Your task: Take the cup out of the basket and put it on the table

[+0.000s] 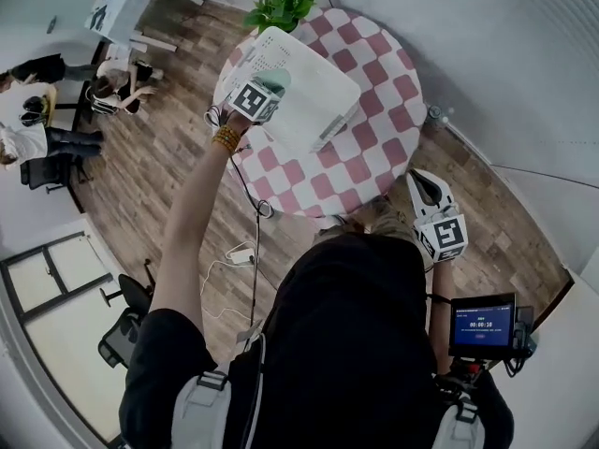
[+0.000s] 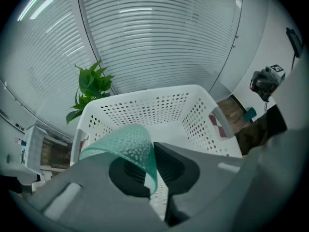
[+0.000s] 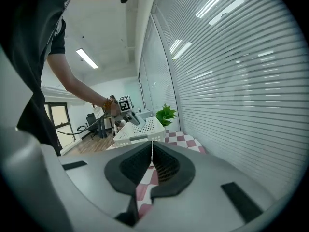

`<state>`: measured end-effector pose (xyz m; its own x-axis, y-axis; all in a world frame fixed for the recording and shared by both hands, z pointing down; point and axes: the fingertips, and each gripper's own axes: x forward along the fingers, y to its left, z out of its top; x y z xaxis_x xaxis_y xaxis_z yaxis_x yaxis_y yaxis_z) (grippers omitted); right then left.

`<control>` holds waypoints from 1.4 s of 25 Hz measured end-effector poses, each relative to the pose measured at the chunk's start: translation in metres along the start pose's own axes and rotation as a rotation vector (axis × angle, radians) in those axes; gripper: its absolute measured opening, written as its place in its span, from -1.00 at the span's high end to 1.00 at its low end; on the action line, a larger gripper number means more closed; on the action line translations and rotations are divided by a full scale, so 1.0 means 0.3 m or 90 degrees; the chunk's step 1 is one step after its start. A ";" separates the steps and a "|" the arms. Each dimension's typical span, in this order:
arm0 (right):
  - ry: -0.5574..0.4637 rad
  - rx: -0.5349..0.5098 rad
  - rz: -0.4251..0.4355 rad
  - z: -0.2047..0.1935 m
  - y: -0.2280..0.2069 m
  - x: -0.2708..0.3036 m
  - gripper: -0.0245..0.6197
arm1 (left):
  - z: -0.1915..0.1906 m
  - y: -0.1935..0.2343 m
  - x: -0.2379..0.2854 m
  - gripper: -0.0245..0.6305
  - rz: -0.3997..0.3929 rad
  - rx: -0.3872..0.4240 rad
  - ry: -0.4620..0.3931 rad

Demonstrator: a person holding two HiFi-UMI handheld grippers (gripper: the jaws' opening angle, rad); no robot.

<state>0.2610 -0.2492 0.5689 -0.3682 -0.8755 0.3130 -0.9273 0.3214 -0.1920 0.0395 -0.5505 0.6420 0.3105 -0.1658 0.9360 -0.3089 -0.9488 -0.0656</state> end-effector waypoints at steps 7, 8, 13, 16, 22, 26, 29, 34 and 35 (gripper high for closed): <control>0.007 -0.030 0.045 0.036 0.063 0.041 0.89 | -0.024 -0.039 -0.147 0.85 0.040 0.014 -0.066; 0.008 -0.034 0.051 0.042 0.072 0.047 0.89 | -0.027 -0.048 -0.167 0.85 0.045 0.017 -0.077; 0.007 -0.056 0.076 0.074 0.119 0.063 0.89 | -0.038 -0.104 -0.268 0.85 0.068 0.017 -0.137; 0.005 -0.067 0.090 0.107 0.152 0.082 0.89 | -0.032 -0.119 -0.348 0.85 0.083 0.019 -0.170; -0.005 -0.115 0.138 0.189 0.268 0.149 0.89 | -0.122 -0.133 -0.529 0.85 0.137 -0.014 -0.249; -0.014 -0.146 0.166 0.228 0.437 0.152 0.89 | -0.247 -0.195 -0.656 0.85 0.156 -0.030 -0.290; -0.016 -0.180 0.186 0.259 0.468 0.149 0.89 | -0.265 -0.251 -0.690 0.85 0.163 -0.041 -0.331; -0.025 -0.209 0.240 0.293 0.612 0.236 0.89 | -0.408 -0.259 -0.801 0.85 0.204 -0.077 -0.371; -0.024 -0.215 0.251 0.309 0.646 0.251 0.89 | -0.433 -0.258 -0.819 0.85 0.211 -0.086 -0.376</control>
<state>0.0598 -0.2864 0.4690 -0.6965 -0.6751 0.2430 -0.6914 0.7220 0.0242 -0.1299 -0.4015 0.4620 0.6060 -0.5969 0.5258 -0.5702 -0.7869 -0.2361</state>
